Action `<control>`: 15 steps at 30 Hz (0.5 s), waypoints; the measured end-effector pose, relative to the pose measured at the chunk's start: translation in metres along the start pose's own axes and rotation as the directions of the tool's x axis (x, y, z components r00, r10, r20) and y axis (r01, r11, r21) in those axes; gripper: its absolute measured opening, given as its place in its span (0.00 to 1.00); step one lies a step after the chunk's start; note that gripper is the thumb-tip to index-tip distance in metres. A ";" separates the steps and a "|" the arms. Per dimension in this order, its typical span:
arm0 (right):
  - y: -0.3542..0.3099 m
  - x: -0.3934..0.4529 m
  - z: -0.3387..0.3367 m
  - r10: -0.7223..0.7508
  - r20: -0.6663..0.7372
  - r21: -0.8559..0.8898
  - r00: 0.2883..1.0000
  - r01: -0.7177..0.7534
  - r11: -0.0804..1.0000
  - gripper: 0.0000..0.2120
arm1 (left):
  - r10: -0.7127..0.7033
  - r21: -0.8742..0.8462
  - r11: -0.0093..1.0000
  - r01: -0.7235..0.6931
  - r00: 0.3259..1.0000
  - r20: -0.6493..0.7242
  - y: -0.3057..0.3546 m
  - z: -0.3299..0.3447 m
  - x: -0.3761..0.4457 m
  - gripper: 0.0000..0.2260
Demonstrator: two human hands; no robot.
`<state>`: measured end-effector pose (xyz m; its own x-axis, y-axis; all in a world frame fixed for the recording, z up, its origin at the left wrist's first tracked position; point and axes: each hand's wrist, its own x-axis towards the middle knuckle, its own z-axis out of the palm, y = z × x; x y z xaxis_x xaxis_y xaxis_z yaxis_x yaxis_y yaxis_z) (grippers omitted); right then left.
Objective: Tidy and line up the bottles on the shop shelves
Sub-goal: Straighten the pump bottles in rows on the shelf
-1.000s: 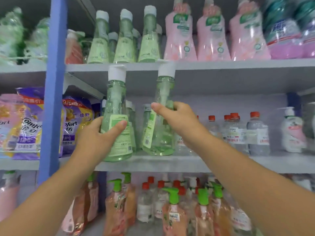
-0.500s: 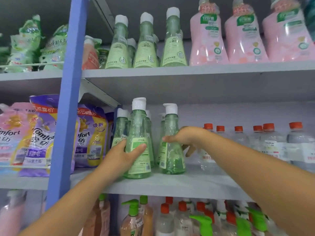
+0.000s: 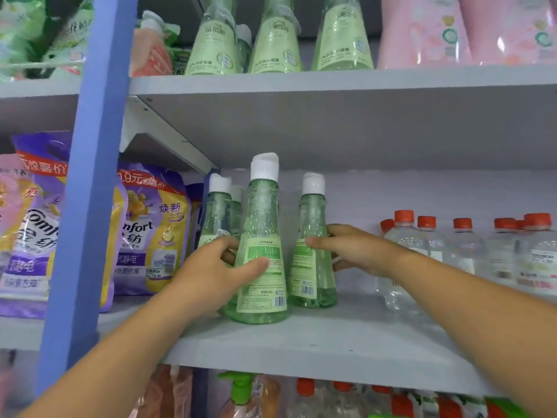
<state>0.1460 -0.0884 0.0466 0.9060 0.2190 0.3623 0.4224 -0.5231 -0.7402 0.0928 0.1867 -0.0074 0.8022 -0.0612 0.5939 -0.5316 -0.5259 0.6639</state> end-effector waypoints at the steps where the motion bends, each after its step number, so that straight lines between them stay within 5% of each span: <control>1: 0.000 0.000 0.001 0.001 0.000 0.000 1.000 -0.001 1.000 0.11 | 0.004 -0.013 1.000 -0.005 0.999 -0.036 0.000 0.001 0.000 0.21; 3: 0.000 0.000 0.006 -0.001 -0.025 0.004 1.000 0.001 1.000 0.12 | 0.037 -0.031 0.999 -0.039 0.996 -0.081 -0.003 0.005 0.002 0.20; 6: -0.001 0.003 0.013 0.002 -0.077 0.039 0.997 0.001 0.999 0.13 | 0.086 0.004 0.996 -0.086 0.996 -0.022 0.001 0.011 0.000 0.35; 11: -0.002 -0.001 0.014 0.018 -0.115 0.096 0.993 -0.007 0.995 0.13 | -0.033 0.053 0.998 0.030 0.998 0.061 0.002 0.010 -0.002 0.31; 15: -0.005 -0.006 0.022 0.016 -0.251 0.002 0.968 -0.016 1.000 0.25 | -0.131 0.120 0.983 0.138 0.989 -0.067 0.001 -0.012 -0.016 0.51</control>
<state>0.1394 -0.0693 0.0356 0.8767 -0.0037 0.4810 0.4078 -0.5246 -0.7473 0.0764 0.1977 -0.0108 0.8448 0.0646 0.5311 -0.3797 -0.6271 0.6802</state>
